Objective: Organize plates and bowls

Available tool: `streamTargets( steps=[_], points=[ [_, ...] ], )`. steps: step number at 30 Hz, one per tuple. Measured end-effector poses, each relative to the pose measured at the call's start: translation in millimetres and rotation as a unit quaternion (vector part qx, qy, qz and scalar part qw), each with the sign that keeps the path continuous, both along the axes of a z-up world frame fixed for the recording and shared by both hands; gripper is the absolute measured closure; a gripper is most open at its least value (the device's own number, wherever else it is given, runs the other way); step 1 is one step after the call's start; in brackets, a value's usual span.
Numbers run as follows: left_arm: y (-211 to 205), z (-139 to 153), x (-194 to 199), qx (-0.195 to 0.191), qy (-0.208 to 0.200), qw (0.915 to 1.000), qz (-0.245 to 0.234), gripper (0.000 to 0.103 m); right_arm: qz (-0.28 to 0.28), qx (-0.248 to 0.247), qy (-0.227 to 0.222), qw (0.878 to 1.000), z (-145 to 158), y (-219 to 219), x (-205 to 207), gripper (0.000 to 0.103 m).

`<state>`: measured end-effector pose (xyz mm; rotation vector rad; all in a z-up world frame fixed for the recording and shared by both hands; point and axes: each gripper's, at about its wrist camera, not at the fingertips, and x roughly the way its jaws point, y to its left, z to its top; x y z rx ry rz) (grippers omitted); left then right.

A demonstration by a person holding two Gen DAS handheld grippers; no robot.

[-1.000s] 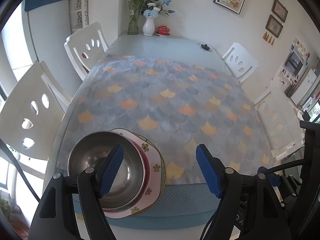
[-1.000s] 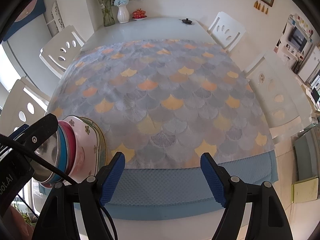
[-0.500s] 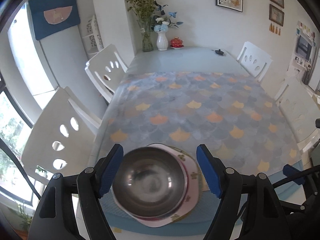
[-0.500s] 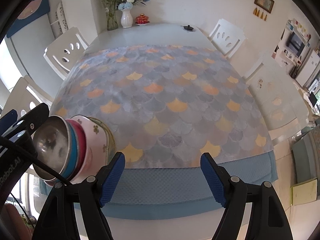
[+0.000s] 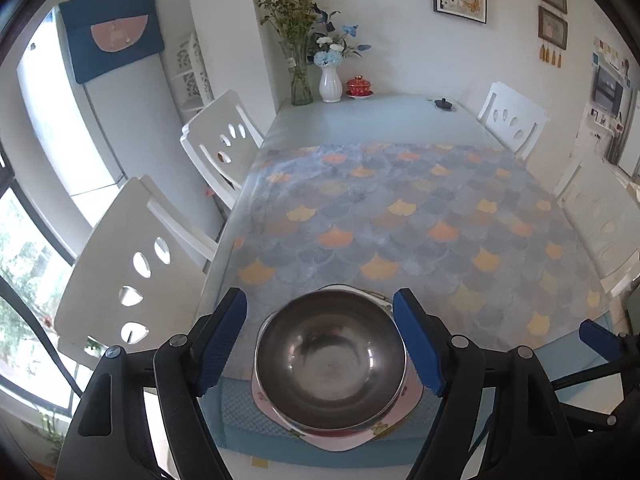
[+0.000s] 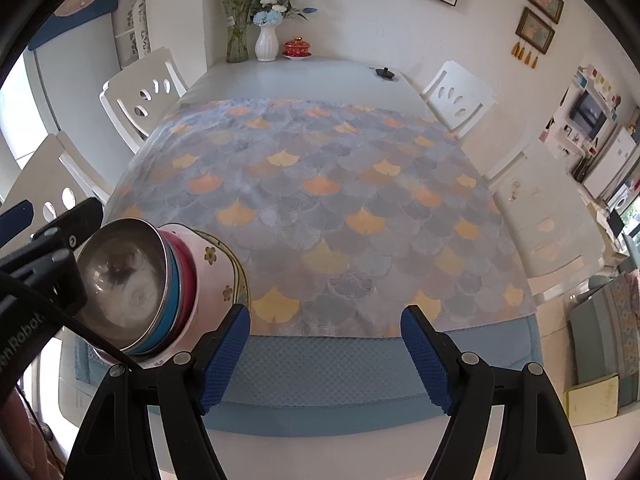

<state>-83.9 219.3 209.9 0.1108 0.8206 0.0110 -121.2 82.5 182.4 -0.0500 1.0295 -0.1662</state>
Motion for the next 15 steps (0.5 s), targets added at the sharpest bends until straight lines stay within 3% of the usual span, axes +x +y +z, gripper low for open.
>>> streamTargets(
  steps=[15],
  points=[
    [-30, 8, 7, 0.017, -0.002, 0.9996, 0.021, 0.029, 0.017, 0.006, 0.000, 1.000, 6, -26, 11, 0.027]
  ],
)
